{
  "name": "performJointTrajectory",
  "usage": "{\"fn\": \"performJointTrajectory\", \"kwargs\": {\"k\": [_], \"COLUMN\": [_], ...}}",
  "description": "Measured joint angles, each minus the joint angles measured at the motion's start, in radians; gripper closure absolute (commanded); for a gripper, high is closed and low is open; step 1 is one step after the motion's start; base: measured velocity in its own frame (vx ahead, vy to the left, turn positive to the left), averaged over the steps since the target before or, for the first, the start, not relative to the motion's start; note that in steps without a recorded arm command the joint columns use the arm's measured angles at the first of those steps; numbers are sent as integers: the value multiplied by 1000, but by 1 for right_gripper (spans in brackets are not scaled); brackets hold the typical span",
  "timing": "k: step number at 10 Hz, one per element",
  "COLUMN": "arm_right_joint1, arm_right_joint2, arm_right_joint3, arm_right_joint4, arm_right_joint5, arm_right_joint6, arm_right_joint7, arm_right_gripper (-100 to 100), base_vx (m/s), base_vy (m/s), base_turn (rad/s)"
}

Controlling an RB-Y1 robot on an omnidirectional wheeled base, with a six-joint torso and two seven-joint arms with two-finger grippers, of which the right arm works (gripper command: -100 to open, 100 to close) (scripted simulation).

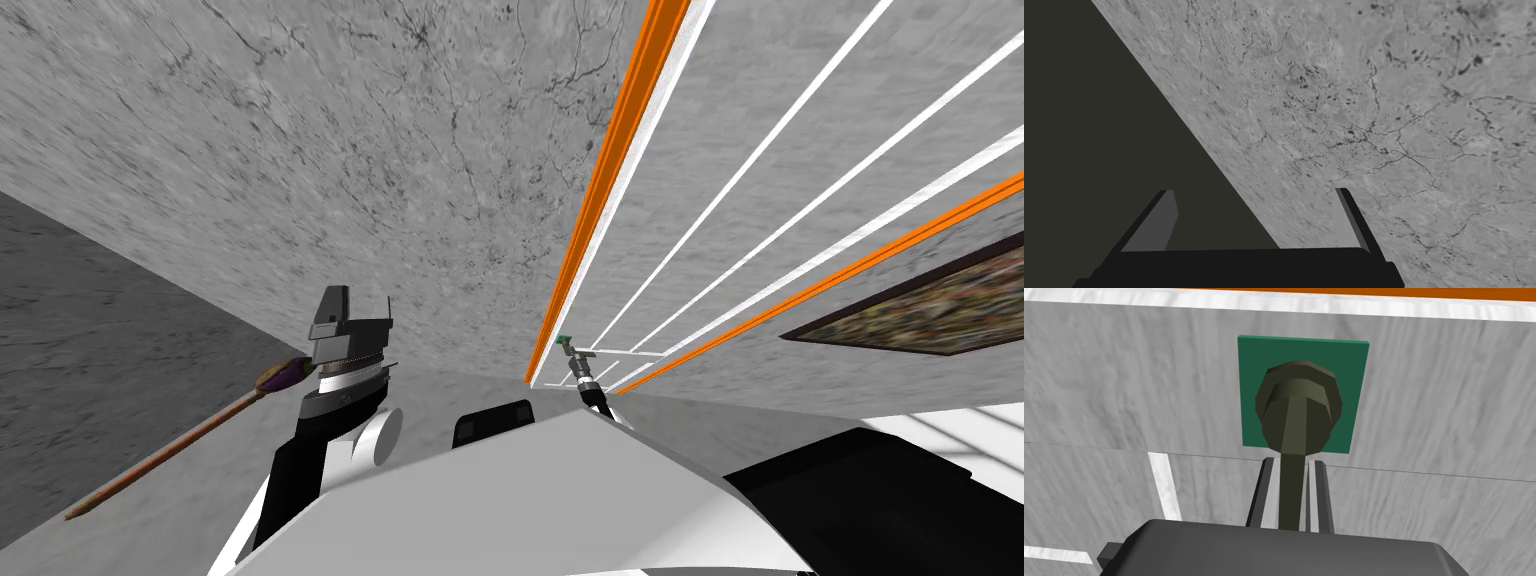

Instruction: Pull the door open

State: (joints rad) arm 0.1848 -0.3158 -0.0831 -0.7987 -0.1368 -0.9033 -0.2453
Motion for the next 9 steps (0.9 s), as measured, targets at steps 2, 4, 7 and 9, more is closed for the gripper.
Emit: {"fn": "performJointTrajectory", "kwargs": {"k": [2, 4, 7, 9], "arm_right_joint1": [18, 37, 67, 74], "arm_right_joint2": [-13, -33, -55, -62], "arm_right_joint3": [13, 30, 54, 60], "arm_right_joint4": [3, 6, -1, 11], "arm_right_joint5": [6, 14, 26, 29], "arm_right_joint6": [-20, -41, -72, -88], "arm_right_joint7": [-17, -41, -73, -81], "arm_right_gripper": [100, 100, 100, 100], "base_vx": [-216, -229, -159, -175], "base_vy": [-31, -43, -29, -48], "base_turn": [131, 172, 81, 175]}}
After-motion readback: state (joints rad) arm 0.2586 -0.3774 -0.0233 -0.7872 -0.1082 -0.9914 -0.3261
